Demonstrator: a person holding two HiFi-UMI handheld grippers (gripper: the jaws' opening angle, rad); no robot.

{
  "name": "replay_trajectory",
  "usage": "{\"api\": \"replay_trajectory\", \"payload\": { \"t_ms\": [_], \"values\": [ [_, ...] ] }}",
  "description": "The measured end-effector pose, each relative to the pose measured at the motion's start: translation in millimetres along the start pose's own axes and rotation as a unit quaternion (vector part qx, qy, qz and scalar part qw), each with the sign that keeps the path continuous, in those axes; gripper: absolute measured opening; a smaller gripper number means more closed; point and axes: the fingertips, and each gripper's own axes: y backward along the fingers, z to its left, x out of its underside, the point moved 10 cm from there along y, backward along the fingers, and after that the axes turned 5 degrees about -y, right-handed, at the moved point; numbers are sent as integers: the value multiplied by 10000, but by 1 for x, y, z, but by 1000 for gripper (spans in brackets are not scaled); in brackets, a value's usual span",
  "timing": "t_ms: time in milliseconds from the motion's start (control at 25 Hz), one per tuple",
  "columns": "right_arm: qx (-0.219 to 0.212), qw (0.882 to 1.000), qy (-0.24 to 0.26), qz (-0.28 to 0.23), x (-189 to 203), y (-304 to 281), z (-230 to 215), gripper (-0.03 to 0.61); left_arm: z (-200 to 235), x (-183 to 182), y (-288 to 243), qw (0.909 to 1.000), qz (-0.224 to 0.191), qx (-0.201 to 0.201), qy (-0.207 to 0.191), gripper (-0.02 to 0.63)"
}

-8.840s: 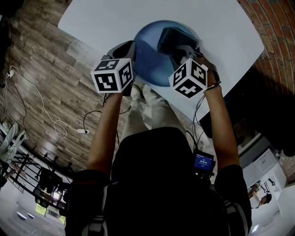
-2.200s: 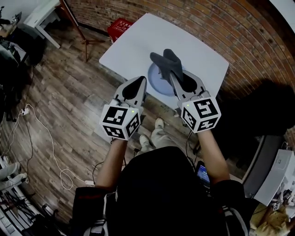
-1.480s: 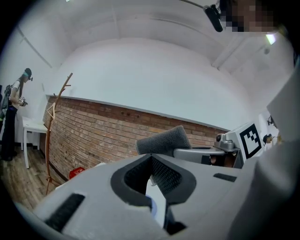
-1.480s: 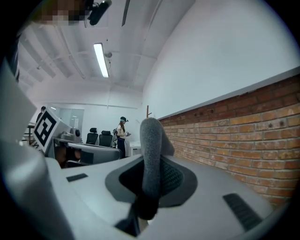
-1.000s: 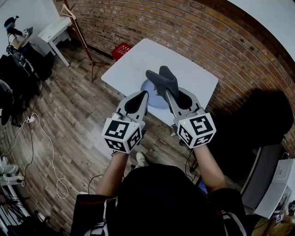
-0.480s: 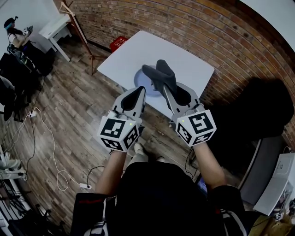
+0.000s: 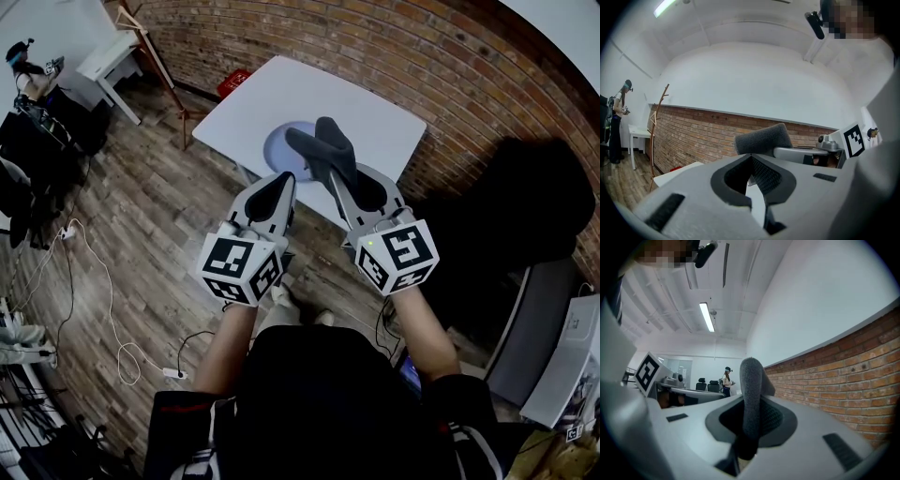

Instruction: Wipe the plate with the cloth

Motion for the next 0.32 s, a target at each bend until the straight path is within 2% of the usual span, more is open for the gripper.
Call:
{"api": "replay_trajectory", "payload": {
  "t_ms": [320],
  "values": [
    [-54,10000,19,-21,5,22,7,54,-19,4,15,9999,-73,-89,-1,18]
  ]
}}
